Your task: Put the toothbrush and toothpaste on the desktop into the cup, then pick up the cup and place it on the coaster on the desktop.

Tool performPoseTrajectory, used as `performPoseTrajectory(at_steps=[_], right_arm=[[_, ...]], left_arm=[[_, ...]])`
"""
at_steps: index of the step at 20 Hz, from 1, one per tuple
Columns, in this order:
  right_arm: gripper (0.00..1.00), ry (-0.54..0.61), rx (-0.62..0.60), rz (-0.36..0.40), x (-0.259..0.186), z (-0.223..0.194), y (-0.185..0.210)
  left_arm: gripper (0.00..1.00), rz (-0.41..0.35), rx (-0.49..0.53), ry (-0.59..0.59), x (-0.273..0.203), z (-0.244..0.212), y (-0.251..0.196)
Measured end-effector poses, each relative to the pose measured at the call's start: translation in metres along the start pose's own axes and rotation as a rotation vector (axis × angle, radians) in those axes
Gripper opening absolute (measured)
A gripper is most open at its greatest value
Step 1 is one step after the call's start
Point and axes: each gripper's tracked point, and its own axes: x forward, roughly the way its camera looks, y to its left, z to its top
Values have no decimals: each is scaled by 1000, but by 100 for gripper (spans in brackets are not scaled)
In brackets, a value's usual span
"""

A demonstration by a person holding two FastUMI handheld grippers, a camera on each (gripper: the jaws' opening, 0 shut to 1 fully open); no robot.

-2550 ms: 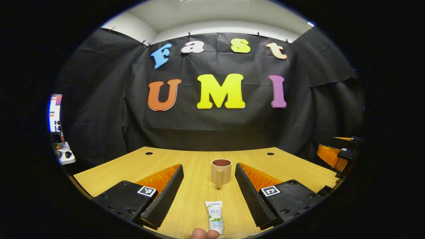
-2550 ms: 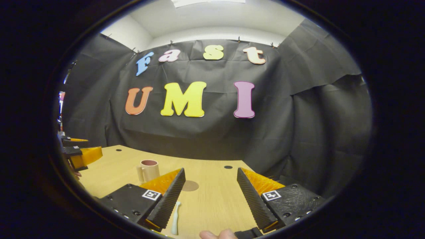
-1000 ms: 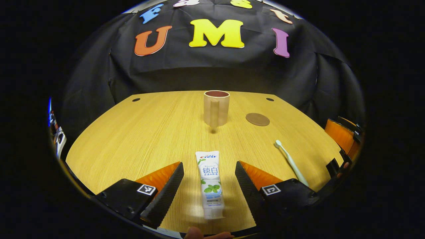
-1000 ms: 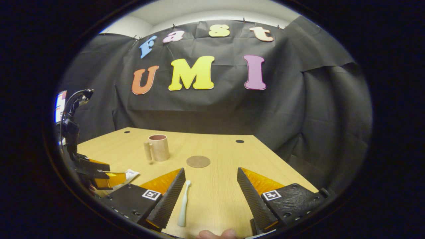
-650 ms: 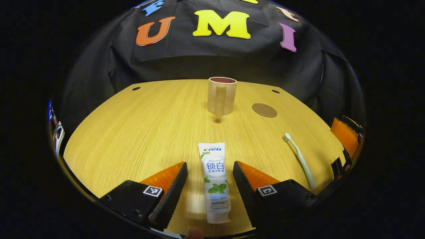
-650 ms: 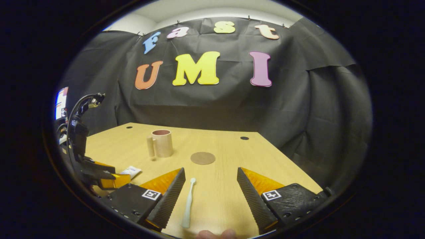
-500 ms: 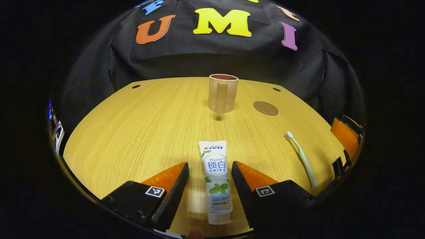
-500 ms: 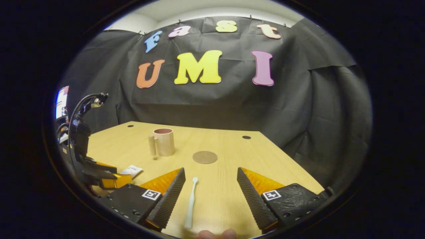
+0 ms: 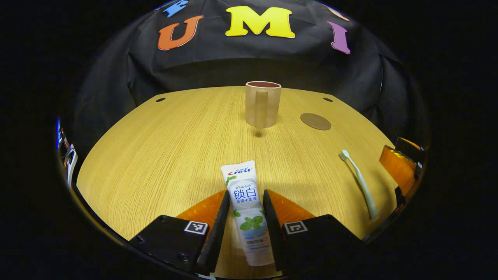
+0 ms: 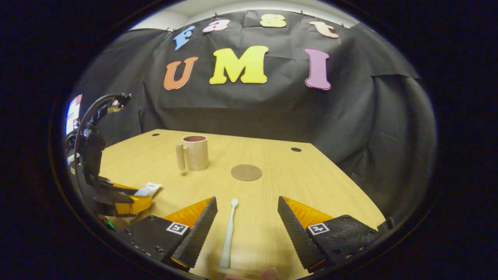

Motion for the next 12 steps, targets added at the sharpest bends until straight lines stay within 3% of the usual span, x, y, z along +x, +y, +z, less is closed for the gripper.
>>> performPoseTrajectory(at_steps=[1, 3, 5, 7, 10, 11, 12], right_arm=[[96, 27, -5, 14, 4, -4, 4], [93, 82, -12, 31, 13, -16, 11], [92, 143, -9, 49, 24, -29, 16], [80, 195, 12, 63, 32, -37, 21], [80, 235, 17, 47, 39, -46, 22], [72, 247, 13, 41, 42, -47, 21], [72, 246, 25, 40, 44, -46, 20]], left_arm=[[49, -2, -3, -1, 0, 1, 0], [45, -7, -6, -5, -1, -1, 1], [43, -7, -12, -11, -5, -1, 3], [40, -9, -16, -17, -6, -1, 4], [38, -10, -38, -29, -9, 1, 3], [42, -15, -42, -36, -11, 3, 3], [38, -14, -42, -49, -15, 5, 4]])
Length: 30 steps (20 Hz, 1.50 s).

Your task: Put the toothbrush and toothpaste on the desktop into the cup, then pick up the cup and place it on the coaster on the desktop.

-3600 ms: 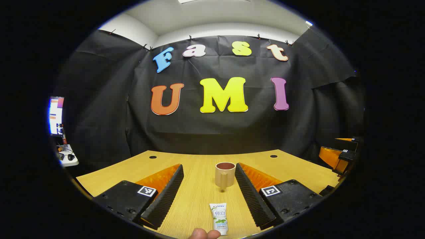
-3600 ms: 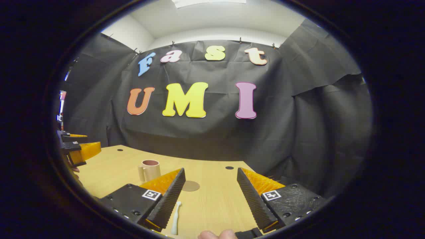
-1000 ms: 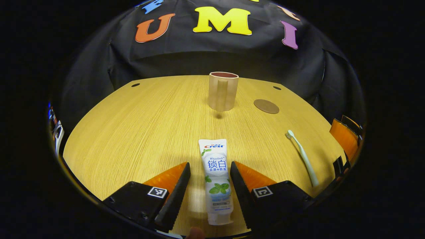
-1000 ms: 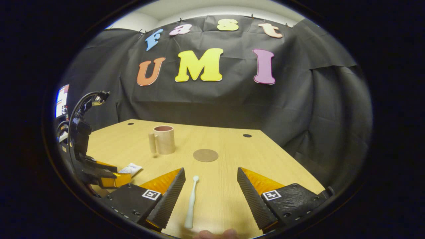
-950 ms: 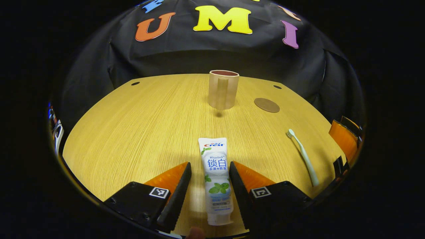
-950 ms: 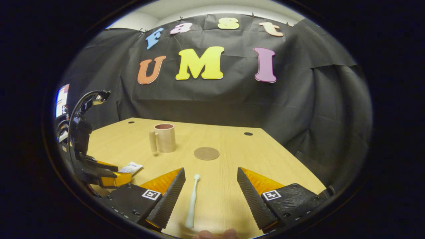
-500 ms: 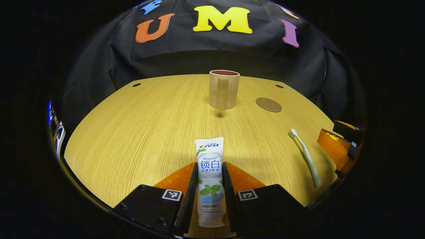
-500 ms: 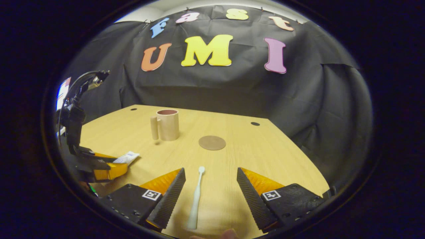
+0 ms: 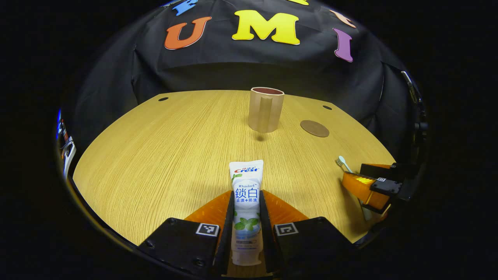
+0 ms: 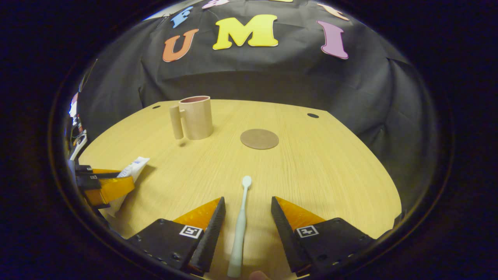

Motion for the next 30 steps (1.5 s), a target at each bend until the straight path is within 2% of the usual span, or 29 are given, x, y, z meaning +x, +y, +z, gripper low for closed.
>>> performPoseTrajectory(at_steps=[2, 3, 5, 6, 8, 9, 11, 12, 13, 14, 15, 17, 19, 20, 26, 30], right_arm=[[63, 11, 11, -22, 6, -1, -1], [47, 16, 15, -26, 7, 0, 0], [34, 22, 30, -21, 8, 0, 4], [29, 17, 34, -20, 8, 1, 3], [27, 19, 50, -18, 7, 1, 3], [4, 21, 55, -17, 8, 1, 3], [7, 22, 55, -9, 11, 1, 3], [7, 24, 60, -24, 2, -3, 0], [0, 14, 76, -20, 5, 1, 1], [0, 16, 79, -13, 9, 2, -1], [0, 14, 86, -9, 7, 1, 0], [0, 2, 101, 2, 0, 4, 1], [0, -35, 102, -2, -8, 13, -3], [0, -53, 106, 0, -11, 17, -5], [0, -137, 143, 18, -35, 41, -12], [0, -201, 146, 24, -52, 59, -18]], left_arm=[[38, 10, 14, -36, -8, 8, 4], [38, 14, 21, -53, -12, 13, 6], [38, 12, 27, -84, -17, 22, 5], [37, 9, 28, -94, -20, 24, 5], [37, 5, 25, -109, -23, 29, 7], [37, 3, 22, -114, -25, 31, 7], [37, 1, 15, -123, -27, 34, 7], [41, 5, 9, -128, -29, 36, 8], [41, 10, 6, -133, -30, 38, 9], [37, 9, 7, -137, -31, 39, 8], [41, 7, 6, -143, -32, 41, 8], [41, 0, 0, -155, -34, 45, 8], [41, 0, 1, -177, -41, 53, 10], [37, 1, 4, -188, -42, 56, 9], [37, 0, -18, -210, -41, 73, 6], [37, 3, 3, -255, -40, 102, 5]])
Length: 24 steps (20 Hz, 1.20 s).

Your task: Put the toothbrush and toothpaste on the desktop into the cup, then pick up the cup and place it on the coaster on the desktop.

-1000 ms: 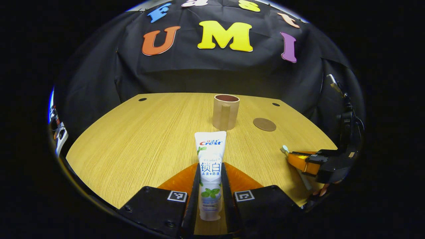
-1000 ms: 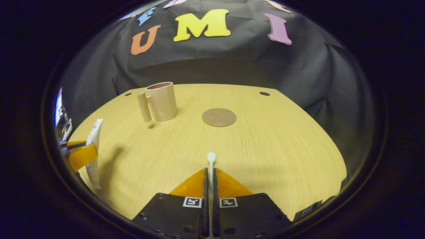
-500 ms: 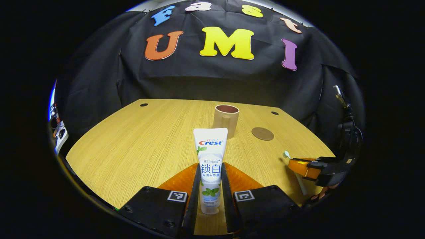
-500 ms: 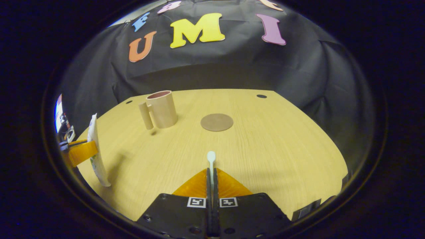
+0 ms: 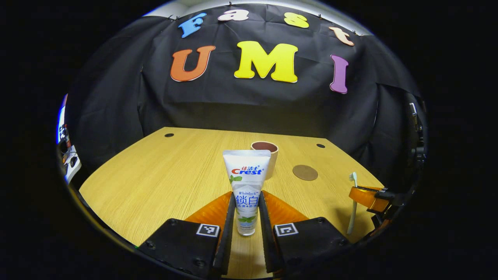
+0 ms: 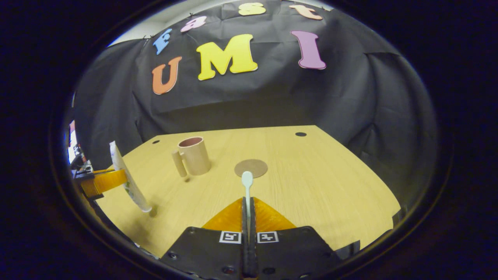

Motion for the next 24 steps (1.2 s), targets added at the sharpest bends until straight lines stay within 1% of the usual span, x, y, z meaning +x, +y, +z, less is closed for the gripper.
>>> performPoseTrajectory(at_steps=[4, 5, 6, 9, 12, 14, 16, 19, 22, 24], right_arm=[[0, -41, 8, 19, -8, 13, 0], [0, -47, 11, 24, -10, 16, 0], [0, -53, 12, 32, -11, 18, 2], [0, -69, 0, 45, -17, 25, 3], [0, -96, -5, 47, -22, 32, 1], [0, -103, -6, 44, -23, 33, -1], [0, -102, -3, 37, -22, 33, -6], [0, -102, 13, 20, -22, 35, -16], [0, -97, 17, 8, -18, 33, -21], [0, -91, 11, 7, -15, 30, -21]], left_arm=[[37, -32, 11, -70, 16, 53, -9], [41, -34, 18, -103, 20, 73, -10], [37, -42, 25, -145, 26, 92, -12], [37, -78, 62, -252, 48, 144, -24], [37, -105, 89, -319, 76, 175, -39], [37, -104, 99, -327, 97, 179, -44], [36, -94, 86, -300, 118, 172, -44], [36, -91, 47, -249, 144, 156, -41], [37, -110, 10, -196, 169, 139, -41], [37, -98, 4, -140, 183, 122, -38]])
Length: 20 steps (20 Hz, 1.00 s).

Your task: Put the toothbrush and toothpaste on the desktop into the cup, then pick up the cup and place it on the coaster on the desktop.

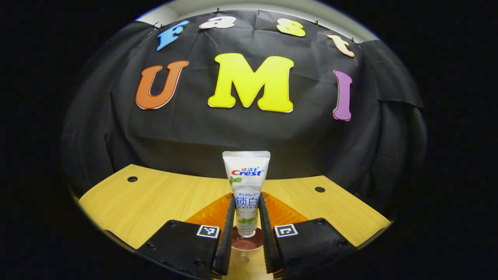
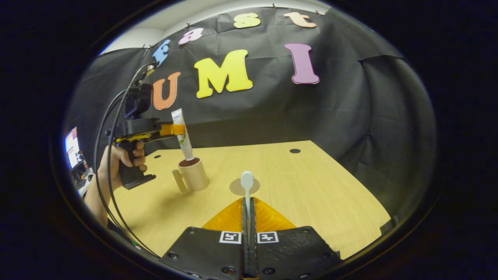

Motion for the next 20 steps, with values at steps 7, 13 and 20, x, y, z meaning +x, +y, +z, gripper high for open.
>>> performPoseTrajectory(at_steps=[7, 13, 20], right_arm=[[0, 14, -8, 18, 8, -4, 8], [0, -8, -42, 68, 11, -4, 25], [0, -129, -144, 193, 35, 48, 83]], left_arm=[[63, 6, -10, 38, 6, -12, 5], [100, 46, 32, -28, -13, 5, 11], [100, 93, 23, -92, -70, 17, 44]])
